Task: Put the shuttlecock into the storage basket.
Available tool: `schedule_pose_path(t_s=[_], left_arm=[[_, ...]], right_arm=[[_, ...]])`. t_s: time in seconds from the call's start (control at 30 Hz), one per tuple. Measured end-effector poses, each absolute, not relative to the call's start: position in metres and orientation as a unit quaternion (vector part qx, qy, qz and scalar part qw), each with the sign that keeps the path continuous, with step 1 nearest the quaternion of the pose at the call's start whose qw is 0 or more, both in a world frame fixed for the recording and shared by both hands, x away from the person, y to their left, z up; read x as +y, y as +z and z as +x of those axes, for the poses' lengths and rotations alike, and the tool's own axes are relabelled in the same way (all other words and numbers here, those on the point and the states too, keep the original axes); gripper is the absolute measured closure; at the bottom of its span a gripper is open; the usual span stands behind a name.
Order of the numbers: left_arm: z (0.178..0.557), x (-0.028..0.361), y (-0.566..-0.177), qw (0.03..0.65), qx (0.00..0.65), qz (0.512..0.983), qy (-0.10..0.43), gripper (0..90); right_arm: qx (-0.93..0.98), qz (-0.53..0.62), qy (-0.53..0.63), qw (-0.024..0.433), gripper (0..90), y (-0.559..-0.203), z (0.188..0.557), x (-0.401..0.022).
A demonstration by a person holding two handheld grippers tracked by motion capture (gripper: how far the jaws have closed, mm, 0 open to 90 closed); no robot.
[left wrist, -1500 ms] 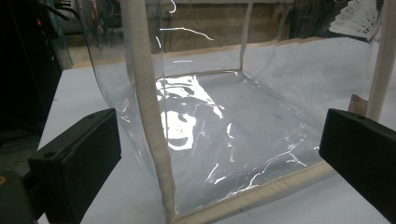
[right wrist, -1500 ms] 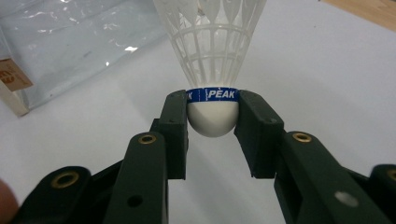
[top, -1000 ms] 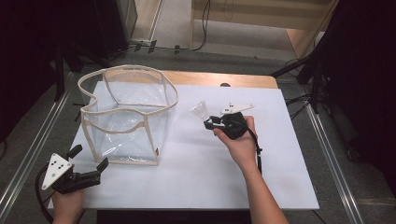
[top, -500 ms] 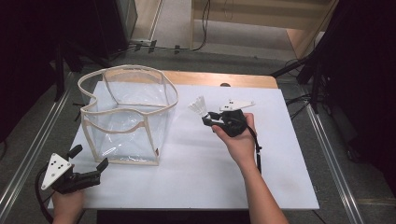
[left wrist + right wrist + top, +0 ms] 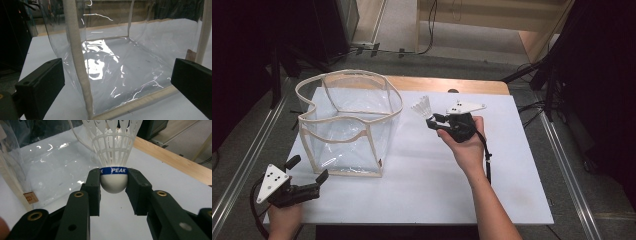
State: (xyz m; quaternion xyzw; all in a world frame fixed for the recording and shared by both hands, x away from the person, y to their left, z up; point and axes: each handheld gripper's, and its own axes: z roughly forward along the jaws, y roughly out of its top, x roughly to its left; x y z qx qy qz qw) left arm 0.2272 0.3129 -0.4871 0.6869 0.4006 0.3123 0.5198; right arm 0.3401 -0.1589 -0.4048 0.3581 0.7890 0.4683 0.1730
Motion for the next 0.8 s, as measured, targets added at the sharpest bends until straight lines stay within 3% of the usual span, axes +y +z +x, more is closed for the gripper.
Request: schedule_pose_path(t_s=[0.8], left_arm=[[0.227,0.313,-0.487,0.520,0.401,0.687,0.310,0.0]], right_arm=[[0.776,0.343,0.494,0.189,62.9,-0.378,0.340,-0.146]])
